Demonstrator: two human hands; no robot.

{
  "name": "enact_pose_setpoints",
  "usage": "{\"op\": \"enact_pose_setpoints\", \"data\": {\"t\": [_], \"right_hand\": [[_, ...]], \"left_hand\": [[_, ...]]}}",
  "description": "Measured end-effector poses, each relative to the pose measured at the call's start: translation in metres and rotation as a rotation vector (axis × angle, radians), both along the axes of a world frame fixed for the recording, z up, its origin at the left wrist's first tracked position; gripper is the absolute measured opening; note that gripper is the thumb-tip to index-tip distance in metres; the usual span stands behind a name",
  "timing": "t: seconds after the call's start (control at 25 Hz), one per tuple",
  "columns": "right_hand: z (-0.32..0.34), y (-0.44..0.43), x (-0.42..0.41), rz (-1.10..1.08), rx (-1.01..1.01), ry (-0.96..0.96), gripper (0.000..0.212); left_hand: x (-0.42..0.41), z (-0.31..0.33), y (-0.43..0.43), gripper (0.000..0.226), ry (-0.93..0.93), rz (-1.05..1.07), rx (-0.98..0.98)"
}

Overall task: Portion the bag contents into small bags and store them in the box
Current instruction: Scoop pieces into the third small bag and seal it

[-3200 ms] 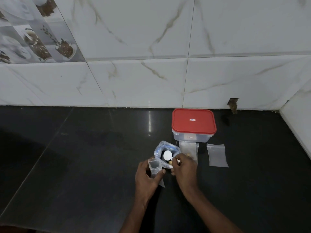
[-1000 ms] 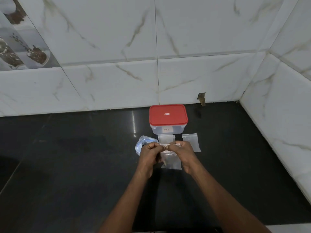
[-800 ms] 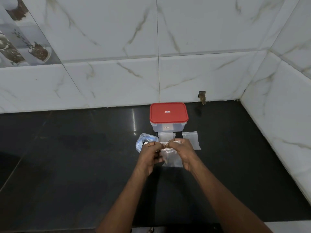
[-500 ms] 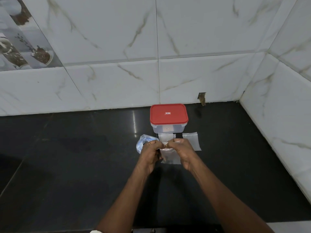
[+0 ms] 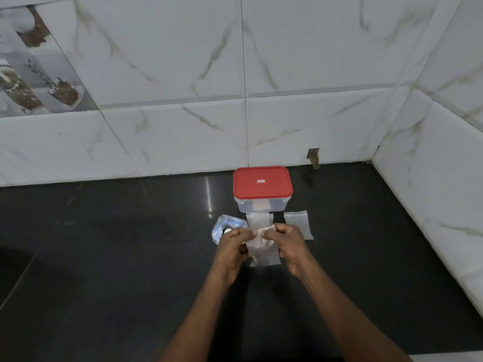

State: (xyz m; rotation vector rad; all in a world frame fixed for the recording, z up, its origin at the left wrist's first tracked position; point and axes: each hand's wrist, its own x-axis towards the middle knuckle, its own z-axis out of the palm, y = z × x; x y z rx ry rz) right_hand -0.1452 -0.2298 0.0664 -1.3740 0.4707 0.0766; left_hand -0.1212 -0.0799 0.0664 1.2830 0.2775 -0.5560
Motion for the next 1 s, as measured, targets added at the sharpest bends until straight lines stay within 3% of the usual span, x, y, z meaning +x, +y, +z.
{"op": "enact_pose_setpoints", "data": {"t": [0.2,0.4,0.68,1.0], "right_hand": [[-0.003,0.007,-0.003,-0.024,-0.072,-0.036,0.012],[-0.007,0.009,-0.007,0.007,0.022,0.01,0.012],[-0.004,0.01,-0.007,-0.053,0.022,0.007,0.006],[-0.007,0.017,-0.007,0.011,-0.13,-0.004,0.012]], "left_hand": [[-0.002,-0.001,-0.004,0.006,-0.069,0.013,0.061],[-0.001,-0.002,-0.002,0.018,-0.122,-0.017,0.191],[0.001,-0.006,0.003,0.014,-0.015,-0.032,-0.002],[-0.003,-0.002,0.0,0.034,-0.062,-0.064,0.064]]}}
